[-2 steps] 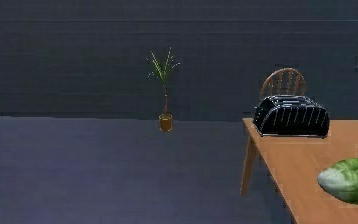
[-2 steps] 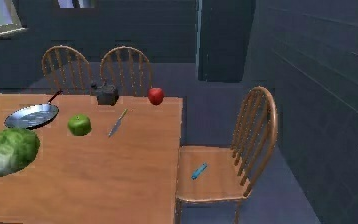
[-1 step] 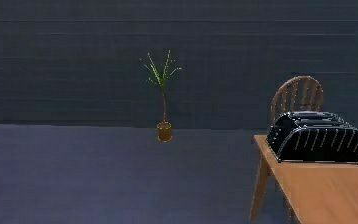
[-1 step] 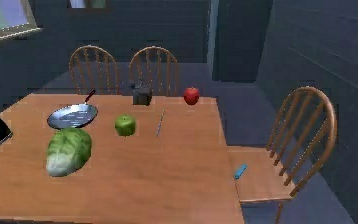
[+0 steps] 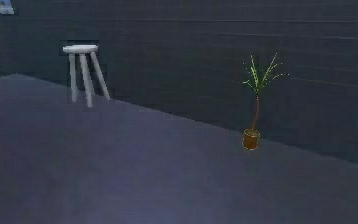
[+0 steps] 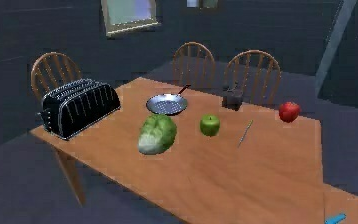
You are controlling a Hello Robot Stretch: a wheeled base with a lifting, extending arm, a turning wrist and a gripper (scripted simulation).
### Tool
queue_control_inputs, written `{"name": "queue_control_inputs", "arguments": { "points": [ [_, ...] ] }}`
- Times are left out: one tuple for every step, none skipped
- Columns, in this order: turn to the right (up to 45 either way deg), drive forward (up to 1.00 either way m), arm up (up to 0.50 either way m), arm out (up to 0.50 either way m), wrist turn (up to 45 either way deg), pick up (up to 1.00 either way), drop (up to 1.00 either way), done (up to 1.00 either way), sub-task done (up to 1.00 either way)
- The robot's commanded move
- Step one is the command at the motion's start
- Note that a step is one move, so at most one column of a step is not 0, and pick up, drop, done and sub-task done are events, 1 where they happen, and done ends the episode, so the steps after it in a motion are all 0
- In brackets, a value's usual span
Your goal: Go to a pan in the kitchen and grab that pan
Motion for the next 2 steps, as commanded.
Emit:
{"name": "queue_control_inputs", "arguments": {
  "points": [
    [45.0, 0.0, 0.0, 0.0, 0.0, 0.0, 0.0, 0.0, 0.0],
    [0.0, 0.65, 0.0, 0.0, 0.0, 0.0, 0.0, 0.0, 0.0]
  ]
}}
